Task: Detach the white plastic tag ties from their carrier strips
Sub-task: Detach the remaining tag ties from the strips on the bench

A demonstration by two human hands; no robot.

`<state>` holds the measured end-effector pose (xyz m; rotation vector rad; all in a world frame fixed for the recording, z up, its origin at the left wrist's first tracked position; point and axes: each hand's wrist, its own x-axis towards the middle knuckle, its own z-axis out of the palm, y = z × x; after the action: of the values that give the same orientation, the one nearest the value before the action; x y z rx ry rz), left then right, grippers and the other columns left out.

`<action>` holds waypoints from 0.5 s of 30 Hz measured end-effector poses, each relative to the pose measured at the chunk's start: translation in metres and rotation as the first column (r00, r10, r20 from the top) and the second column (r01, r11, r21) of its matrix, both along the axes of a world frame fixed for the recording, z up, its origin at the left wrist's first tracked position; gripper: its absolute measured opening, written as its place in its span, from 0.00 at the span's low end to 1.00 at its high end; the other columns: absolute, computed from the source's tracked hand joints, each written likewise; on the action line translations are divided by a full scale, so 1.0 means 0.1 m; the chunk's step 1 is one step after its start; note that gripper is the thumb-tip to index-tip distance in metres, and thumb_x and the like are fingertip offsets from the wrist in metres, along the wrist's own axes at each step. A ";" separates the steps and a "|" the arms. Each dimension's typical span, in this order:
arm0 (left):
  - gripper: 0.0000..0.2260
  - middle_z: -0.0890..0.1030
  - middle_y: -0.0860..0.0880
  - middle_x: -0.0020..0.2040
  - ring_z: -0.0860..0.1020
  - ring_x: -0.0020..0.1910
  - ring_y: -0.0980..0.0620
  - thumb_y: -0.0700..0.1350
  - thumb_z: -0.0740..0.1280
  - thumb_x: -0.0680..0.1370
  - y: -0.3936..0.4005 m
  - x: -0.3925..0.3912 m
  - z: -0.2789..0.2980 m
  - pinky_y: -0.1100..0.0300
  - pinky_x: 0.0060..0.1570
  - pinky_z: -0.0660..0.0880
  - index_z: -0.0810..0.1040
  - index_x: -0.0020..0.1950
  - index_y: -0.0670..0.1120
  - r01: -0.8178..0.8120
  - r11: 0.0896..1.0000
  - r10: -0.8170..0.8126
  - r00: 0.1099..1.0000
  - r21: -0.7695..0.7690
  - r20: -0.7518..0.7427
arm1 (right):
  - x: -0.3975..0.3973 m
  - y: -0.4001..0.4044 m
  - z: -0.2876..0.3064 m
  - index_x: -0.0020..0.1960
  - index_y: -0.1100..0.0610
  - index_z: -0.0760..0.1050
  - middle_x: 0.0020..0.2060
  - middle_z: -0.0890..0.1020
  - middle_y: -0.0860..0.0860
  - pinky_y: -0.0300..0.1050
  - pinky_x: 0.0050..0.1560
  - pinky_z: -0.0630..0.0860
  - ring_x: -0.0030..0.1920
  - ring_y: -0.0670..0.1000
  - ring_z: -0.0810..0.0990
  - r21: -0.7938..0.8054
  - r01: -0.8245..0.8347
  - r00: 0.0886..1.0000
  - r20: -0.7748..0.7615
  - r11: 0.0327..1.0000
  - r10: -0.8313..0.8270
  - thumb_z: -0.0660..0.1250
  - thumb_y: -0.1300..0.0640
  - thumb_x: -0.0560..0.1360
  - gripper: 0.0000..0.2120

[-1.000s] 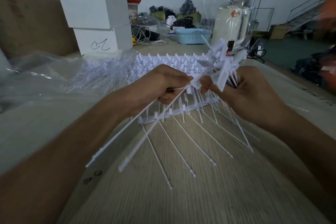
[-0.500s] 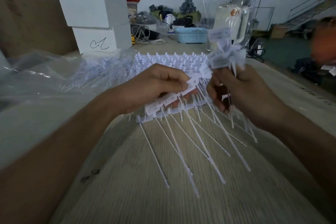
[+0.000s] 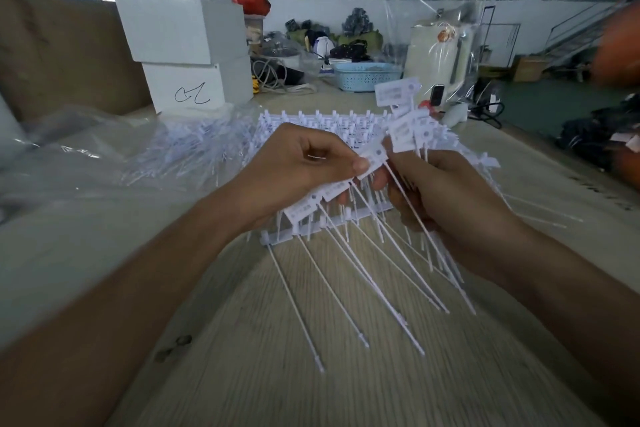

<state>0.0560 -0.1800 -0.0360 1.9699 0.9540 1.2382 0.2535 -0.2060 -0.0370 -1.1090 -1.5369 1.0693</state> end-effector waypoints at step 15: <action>0.04 0.84 0.47 0.35 0.82 0.32 0.53 0.41 0.68 0.80 -0.05 0.05 0.04 0.67 0.33 0.75 0.81 0.48 0.42 -0.026 0.992 0.025 1.000 -0.127 -0.008 | 0.07 0.06 -0.05 0.40 0.58 0.81 0.22 0.65 0.44 0.37 0.24 0.59 0.22 0.44 0.60 0.107 -0.036 0.998 -0.040 0.994 0.040 0.63 0.49 0.82 0.18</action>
<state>0.0610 -0.1850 -0.0325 1.8687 1.0384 1.1568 0.2608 -0.2003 -0.0419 -0.9822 -1.5686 1.0173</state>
